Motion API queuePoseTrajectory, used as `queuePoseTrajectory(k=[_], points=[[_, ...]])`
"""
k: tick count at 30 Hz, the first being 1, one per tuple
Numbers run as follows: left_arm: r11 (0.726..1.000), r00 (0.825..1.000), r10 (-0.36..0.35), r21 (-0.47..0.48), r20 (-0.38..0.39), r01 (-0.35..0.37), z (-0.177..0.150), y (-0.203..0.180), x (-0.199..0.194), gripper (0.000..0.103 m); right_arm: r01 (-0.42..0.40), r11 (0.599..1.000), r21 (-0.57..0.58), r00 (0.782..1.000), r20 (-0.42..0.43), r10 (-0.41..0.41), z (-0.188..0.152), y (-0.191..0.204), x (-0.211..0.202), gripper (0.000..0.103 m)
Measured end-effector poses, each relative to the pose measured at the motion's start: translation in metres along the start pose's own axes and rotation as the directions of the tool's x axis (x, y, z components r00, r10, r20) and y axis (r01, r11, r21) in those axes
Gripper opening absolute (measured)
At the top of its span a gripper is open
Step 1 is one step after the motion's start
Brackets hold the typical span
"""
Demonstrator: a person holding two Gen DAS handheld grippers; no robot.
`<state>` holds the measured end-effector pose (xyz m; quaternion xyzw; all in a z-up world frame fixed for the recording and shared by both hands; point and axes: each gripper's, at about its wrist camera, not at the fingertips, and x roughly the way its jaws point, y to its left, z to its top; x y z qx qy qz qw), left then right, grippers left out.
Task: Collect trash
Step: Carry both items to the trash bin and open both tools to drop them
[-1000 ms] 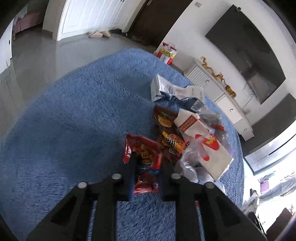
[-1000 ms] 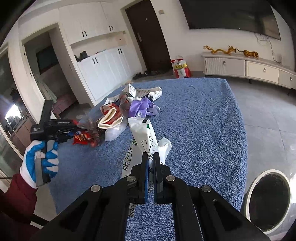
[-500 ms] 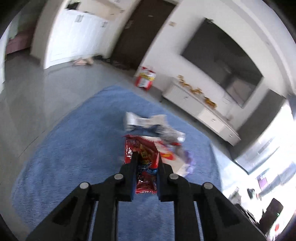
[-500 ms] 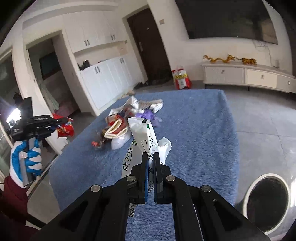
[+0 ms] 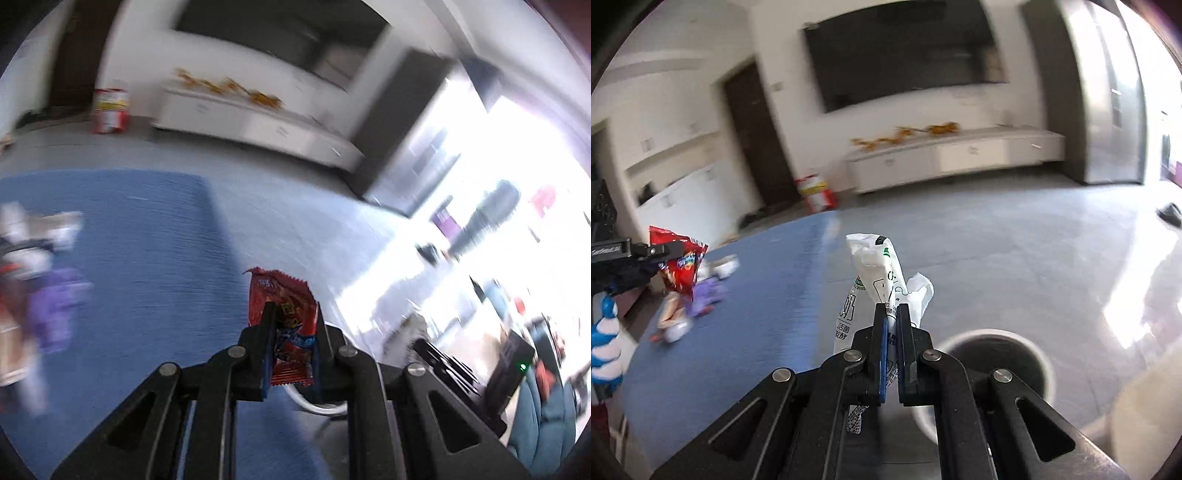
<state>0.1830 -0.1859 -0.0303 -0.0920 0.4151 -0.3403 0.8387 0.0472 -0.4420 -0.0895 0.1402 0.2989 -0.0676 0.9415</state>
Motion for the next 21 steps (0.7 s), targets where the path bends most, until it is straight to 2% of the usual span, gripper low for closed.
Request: queuePoseTrajectory(k=[5, 10, 13, 18, 19, 21], points=[[0.993, 0.99, -0.06, 0.09, -0.125, 0.071, 0.0, -0.068, 0.098, 0.016, 0.114, 0.993, 0.023, 0.992, -0.05, -0.113, -0.002, -0.043, 0.021, 0.004], [0.988, 0.976, -0.029, 0.142, -0.216, 0.061, -0.011, -0.106, 0.173, 0.018, 0.166, 0.985, 0.047, 0.983, -0.092, -0.161, -0.007, -0.068, 0.041, 0.005], [0.987, 0.97, -0.006, 0.153, -0.245, 0.045, -0.018, -0.12, 0.203, 0.02, 0.179, 0.982, 0.056, 0.978, -0.118, -0.171, -0.012, -0.077, 0.053, 0.007], [0.994, 0.959, -0.002, 0.106, -0.284, 0.033, -0.02, -0.125, 0.243, 0.027, 0.2, 0.979, 0.048, 0.97, -0.151, -0.191, -0.01, -0.08, 0.073, 0.01], [0.995, 0.957, -0.005, 0.094, -0.291, 0.033, -0.02, -0.125, 0.248, 0.03, 0.203, 0.978, 0.044, 0.969, -0.155, -0.194, -0.009, -0.081, 0.074, 0.012], [0.997, 0.957, -0.011, 0.072, -0.289, 0.033, -0.021, -0.121, 0.25, 0.043, 0.214, 0.976, 0.032, 0.966, -0.158, -0.207, -0.007, -0.079, 0.076, 0.025]])
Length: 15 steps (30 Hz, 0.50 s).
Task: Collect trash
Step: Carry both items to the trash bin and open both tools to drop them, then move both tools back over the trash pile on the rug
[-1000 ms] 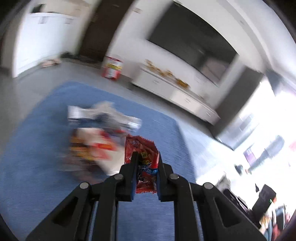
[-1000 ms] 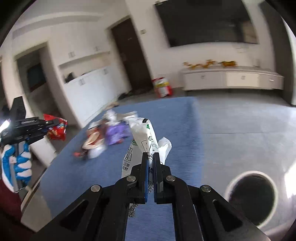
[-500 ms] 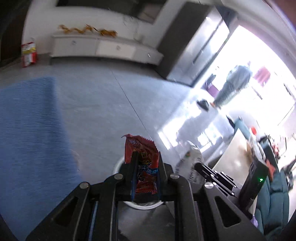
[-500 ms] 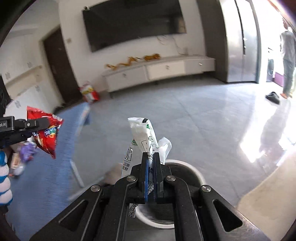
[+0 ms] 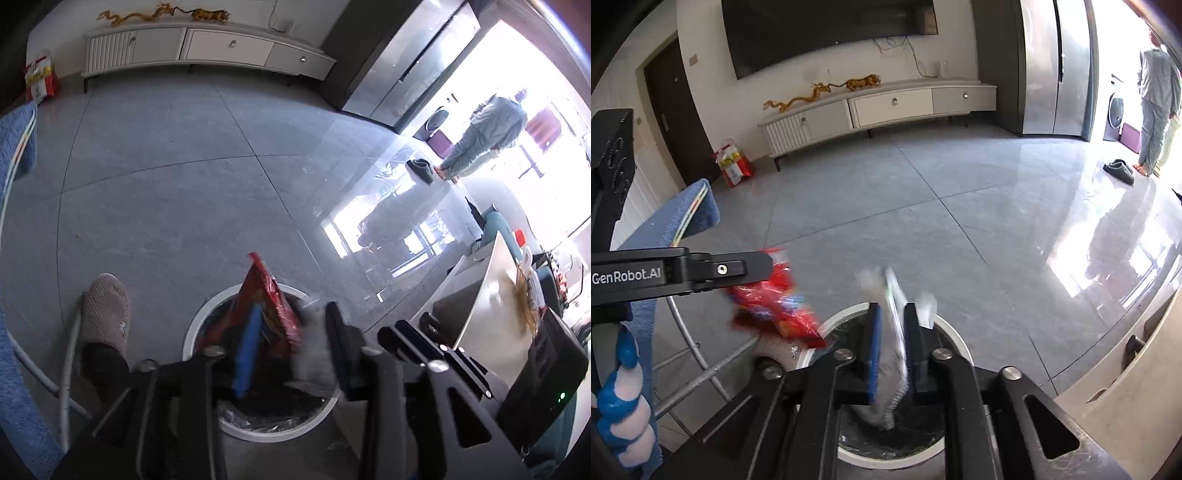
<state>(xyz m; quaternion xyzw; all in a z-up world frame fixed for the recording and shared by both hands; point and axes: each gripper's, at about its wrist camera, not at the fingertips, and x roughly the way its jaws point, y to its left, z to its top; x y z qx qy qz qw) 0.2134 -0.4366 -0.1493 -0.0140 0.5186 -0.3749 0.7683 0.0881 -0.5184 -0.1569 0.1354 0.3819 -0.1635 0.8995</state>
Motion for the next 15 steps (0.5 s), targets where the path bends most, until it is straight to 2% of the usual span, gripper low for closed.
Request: queuePoseTrajectory(k=[1, 2, 9, 15], points=[[1.0, 1.0, -0.001, -0.002, 0.006, 0.001, 0.0, 0.005, -0.001, 0.044, 0.006, 1.0, -0.002, 1.0, 0.002, -0.006, 0.001, -0.002, 0.001, 0.035], [1.0, 1.0, 0.0, 0.005, 0.014, 0.0, -0.001, 0.005, -0.003, 0.044, 0.008, 1.0, 0.0, 1.0, 0.005, -0.008, 0.002, -0.003, 0.001, 0.04], [0.999, 0.995, -0.033, 0.035, 0.095, 0.029, -0.008, 0.0, -0.026, 0.044, 0.028, 0.999, 0.025, 0.999, 0.026, -0.028, 0.004, -0.004, -0.008, 0.047], [0.995, 0.987, -0.037, 0.101, 0.155, 0.022, -0.007, -0.013, -0.067, 0.044, 0.026, 0.999, 0.035, 0.996, 0.084, -0.029, 0.012, 0.003, -0.035, 0.051]])
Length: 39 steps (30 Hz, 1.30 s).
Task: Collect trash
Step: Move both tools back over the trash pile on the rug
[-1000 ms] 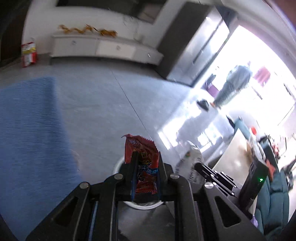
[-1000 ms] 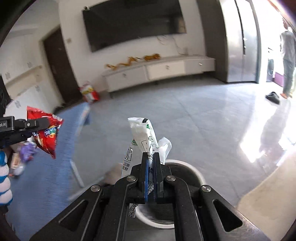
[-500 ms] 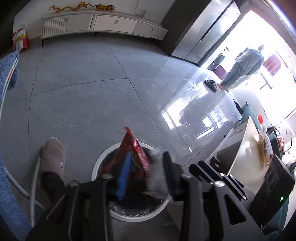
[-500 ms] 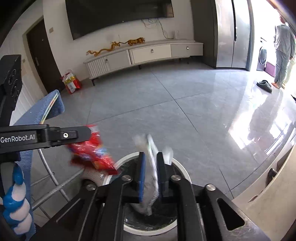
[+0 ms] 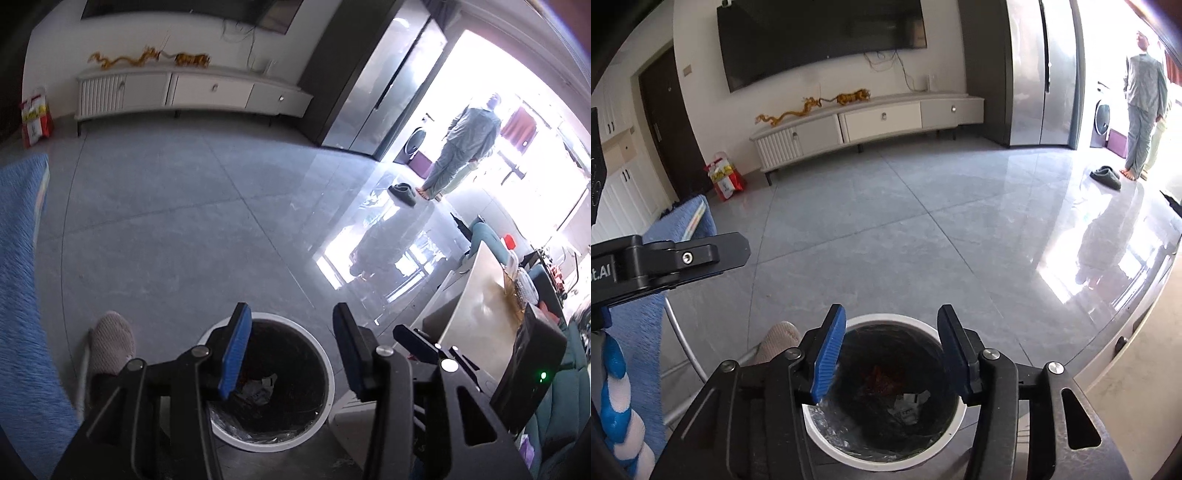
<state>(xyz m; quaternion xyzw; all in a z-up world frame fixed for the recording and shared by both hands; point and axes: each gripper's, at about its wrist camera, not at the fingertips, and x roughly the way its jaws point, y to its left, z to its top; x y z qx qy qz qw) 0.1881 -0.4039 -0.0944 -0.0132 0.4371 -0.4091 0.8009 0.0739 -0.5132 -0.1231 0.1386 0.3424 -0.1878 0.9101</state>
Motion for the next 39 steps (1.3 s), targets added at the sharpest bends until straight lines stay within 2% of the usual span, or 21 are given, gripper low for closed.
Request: queuePoseTrajectory(k=[1, 3, 4, 9, 12, 16, 18, 21, 23, 29, 31, 34, 36, 39], points=[[1.0, 1.0, -0.002, 0.004, 0.006, 0.002, 0.001, -0.001, -0.007, 0.044, -0.002, 1.0, 0.001, 1.0, 0.011, 0.002, 0.001, 0.002, -0.005, 0.052], [1.0, 1.0, 0.002, -0.002, 0.02, -0.002, 0.003, 0.0, -0.025, 0.055, -0.005, 1.0, -0.002, 0.999, 0.046, 0.005, 0.004, 0.006, -0.022, 0.052], [1.0, 0.999, 0.003, -0.01, 0.04, -0.002, 0.004, 0.0, -0.038, 0.057, -0.009, 1.0, -0.002, 0.998, 0.06, 0.009, 0.006, 0.009, -0.029, 0.053], [1.0, 0.991, 0.015, -0.004, 0.135, -0.014, 0.002, 0.0, -0.097, 0.058, -0.037, 0.999, -0.035, 0.987, 0.154, 0.042, 0.016, 0.038, -0.082, 0.056], [0.999, 0.979, 0.024, 0.019, 0.203, -0.028, -0.003, 0.0, -0.142, 0.058, -0.054, 0.997, -0.056, 0.977, 0.202, 0.064, 0.021, 0.058, -0.109, 0.06], [0.998, 0.953, 0.05, 0.031, 0.3, -0.062, -0.016, 0.007, -0.205, 0.059, -0.084, 0.991, -0.101, 0.957, 0.271, 0.108, 0.027, 0.092, -0.151, 0.065], [0.996, 0.933, 0.065, 0.031, 0.354, -0.082, -0.026, 0.014, -0.241, 0.062, -0.096, 0.986, -0.134, 0.944, 0.303, 0.133, 0.029, 0.109, -0.171, 0.068], [0.995, 0.912, 0.087, 0.008, 0.4, -0.099, -0.039, 0.028, -0.281, 0.07, -0.13, 0.975, -0.178, 0.919, 0.348, 0.186, 0.03, 0.134, -0.199, 0.073], [0.992, 0.895, 0.117, -0.01, 0.43, -0.125, -0.049, 0.041, -0.307, 0.07, -0.156, 0.965, -0.212, 0.899, 0.373, 0.228, 0.03, 0.154, -0.217, 0.075], [0.975, 0.85, 0.223, -0.096, 0.478, -0.202, -0.084, 0.092, -0.371, 0.071, -0.204, 0.931, -0.302, 0.867, 0.386, 0.315, 0.022, 0.197, -0.245, 0.077], [0.963, 0.831, 0.268, -0.135, 0.488, -0.232, -0.095, 0.114, -0.389, 0.071, -0.218, 0.921, -0.323, 0.864, 0.375, 0.336, 0.02, 0.208, -0.246, 0.078], [0.93, 0.791, 0.366, -0.217, 0.491, -0.296, -0.119, 0.154, -0.419, 0.071, -0.251, 0.905, -0.344, 0.866, 0.337, 0.368, 0.016, 0.222, -0.236, 0.078], [0.894, 0.763, 0.445, -0.288, 0.469, -0.344, -0.142, 0.187, -0.436, 0.071, -0.287, 0.891, -0.351, 0.868, 0.298, 0.397, 0.009, 0.231, -0.224, 0.078], [0.82, 0.72, 0.563, -0.382, 0.405, -0.426, -0.18, 0.234, -0.453, 0.07, -0.345, 0.863, -0.369, 0.876, 0.202, 0.437, -0.004, 0.252, -0.191, 0.078]])
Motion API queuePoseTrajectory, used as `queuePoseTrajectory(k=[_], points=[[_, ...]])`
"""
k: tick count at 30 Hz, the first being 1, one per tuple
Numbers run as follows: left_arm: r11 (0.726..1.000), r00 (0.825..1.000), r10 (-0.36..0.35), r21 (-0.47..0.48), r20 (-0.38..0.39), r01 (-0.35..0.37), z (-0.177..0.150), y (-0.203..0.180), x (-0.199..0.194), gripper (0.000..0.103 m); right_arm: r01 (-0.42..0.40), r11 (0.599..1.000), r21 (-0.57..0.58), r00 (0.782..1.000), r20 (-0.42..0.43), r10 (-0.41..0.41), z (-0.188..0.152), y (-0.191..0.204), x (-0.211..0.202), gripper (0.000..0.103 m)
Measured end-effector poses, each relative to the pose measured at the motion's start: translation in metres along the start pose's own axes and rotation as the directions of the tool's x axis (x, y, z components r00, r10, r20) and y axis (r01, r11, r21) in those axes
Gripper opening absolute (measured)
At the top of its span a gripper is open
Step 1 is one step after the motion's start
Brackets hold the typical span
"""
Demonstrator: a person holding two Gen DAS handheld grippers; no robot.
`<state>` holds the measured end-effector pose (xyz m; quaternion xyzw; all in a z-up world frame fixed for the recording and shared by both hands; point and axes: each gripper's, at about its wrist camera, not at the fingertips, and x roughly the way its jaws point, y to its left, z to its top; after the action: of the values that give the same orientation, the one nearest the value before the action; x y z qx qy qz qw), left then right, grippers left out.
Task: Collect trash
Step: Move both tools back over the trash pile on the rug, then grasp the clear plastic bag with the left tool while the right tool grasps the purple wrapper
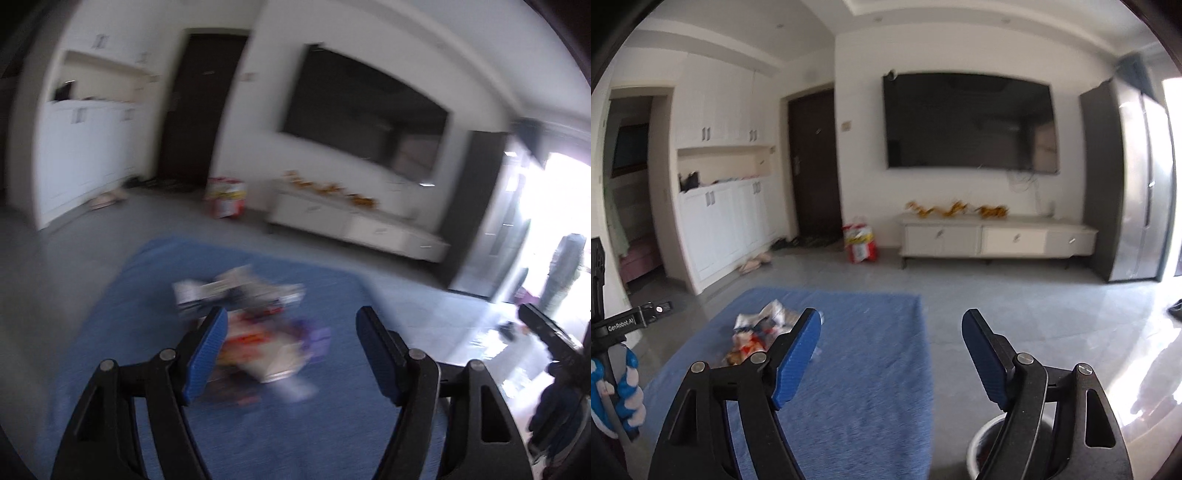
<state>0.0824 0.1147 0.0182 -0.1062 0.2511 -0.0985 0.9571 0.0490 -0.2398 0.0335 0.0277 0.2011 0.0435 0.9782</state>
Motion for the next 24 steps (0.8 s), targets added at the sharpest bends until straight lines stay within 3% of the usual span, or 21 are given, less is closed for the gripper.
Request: queuePoseTrajectory(k=[5, 8, 13, 20, 24], points=[[0.981, 0.981, 0.17, -0.075, -0.093, -0.177, -0.046, 0.085, -0.011, 0.07, -0.082, 0.997, 0.002, 0.988, -0.134, 0.082, -0.029, 0.015, 0.051, 0.078], [0.968, 0.968, 0.208, -0.115, -0.142, -0.225, -0.069, 0.118, -0.016, 0.07, -0.108, 0.994, -0.009, 0.979, -0.175, 0.105, -0.038, 0.023, 0.071, 0.078], [0.972, 0.967, 0.135, -0.162, -0.216, -0.172, -0.089, 0.129, 0.003, 0.07, -0.122, 0.993, -0.004, 0.964, -0.238, 0.118, -0.055, 0.027, 0.101, 0.078], [0.983, 0.957, -0.016, -0.18, -0.289, -0.037, -0.07, 0.076, 0.081, 0.07, -0.119, 0.993, -0.012, 0.945, -0.308, 0.109, -0.062, 0.027, 0.133, 0.078], [0.986, 0.945, -0.017, -0.163, -0.327, -0.039, -0.068, 0.064, 0.119, 0.07, -0.146, 0.989, -0.012, 0.935, -0.328, 0.134, -0.061, 0.031, 0.149, 0.078]])
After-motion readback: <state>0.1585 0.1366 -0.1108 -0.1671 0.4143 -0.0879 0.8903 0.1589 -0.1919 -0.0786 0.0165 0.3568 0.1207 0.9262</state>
